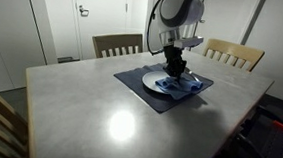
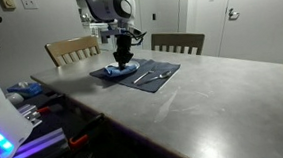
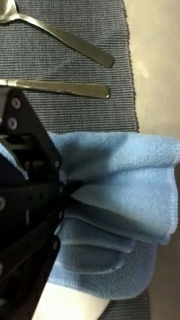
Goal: Use the blue towel to wipe the plate
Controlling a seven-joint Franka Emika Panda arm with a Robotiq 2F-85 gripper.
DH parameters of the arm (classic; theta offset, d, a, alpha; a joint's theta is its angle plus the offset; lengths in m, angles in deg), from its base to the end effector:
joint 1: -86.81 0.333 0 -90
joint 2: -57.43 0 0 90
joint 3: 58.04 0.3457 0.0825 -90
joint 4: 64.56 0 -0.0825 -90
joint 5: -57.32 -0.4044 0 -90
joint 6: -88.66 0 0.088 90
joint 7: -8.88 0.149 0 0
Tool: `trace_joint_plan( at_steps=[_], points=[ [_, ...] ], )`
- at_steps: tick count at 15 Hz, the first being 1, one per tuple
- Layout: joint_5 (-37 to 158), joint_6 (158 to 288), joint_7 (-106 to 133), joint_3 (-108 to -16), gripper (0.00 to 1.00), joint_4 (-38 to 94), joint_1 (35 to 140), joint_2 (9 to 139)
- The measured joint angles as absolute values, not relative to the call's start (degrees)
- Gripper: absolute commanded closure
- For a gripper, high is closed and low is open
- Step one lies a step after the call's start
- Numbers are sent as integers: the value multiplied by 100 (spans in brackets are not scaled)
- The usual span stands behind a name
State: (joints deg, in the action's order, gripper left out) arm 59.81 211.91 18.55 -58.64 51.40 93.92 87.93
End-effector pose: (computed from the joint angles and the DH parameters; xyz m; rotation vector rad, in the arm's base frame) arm 0.5578 0.0600 0.1260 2.9892 -0.0351 -0.6000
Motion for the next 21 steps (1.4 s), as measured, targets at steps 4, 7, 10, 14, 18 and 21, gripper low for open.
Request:
trace_joint_plan(
  at_steps=[4, 7, 10, 14, 18, 21],
  points=[
    [5940, 21021, 1448, -5722, 99, 5115, 9381, 8793],
    [5801, 21015, 1048, -5575, 99, 5063, 9357, 8794],
    [5677, 21019, 616, -5431, 99, 4957, 9333, 8797],
    [5394, 21035, 1, -5223, 99, 4811, 9243, 8830],
    [5337, 21125, -77, -5144, 99, 4555, 9240, 9026],
    [5382, 21622, -36, -5155, 99, 4371, 9245, 9285]
  ],
)
